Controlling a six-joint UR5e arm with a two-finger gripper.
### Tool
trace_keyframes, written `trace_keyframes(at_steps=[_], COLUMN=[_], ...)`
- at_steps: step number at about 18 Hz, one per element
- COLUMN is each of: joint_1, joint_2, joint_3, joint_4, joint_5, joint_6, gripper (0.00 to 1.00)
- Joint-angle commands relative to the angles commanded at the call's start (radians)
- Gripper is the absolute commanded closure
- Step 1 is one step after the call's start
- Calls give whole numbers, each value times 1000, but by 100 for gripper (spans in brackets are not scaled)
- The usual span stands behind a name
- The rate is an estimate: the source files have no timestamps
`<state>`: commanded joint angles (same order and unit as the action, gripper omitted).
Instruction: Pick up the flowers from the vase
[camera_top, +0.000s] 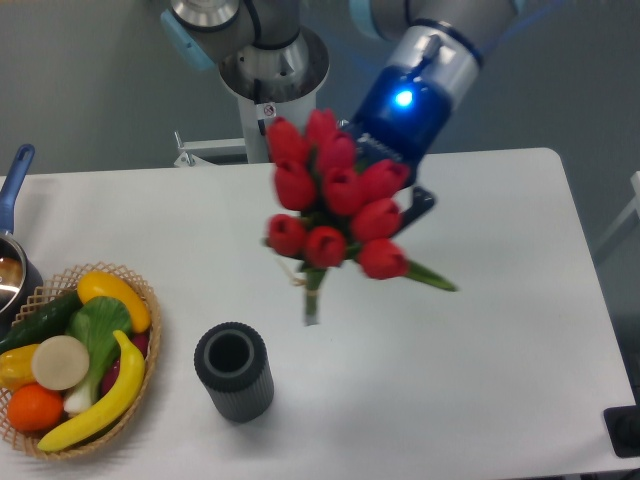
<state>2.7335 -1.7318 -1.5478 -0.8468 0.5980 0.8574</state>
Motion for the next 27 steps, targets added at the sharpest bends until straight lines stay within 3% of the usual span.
trace_keyframes(at_steps=[10,27], joint_1=[55,52], joint_2=[2,0], joint_3=[-48,-60], joint_4=[0,2], joint_5=[26,28], joint_6=[46,60], gripper=[52,52])
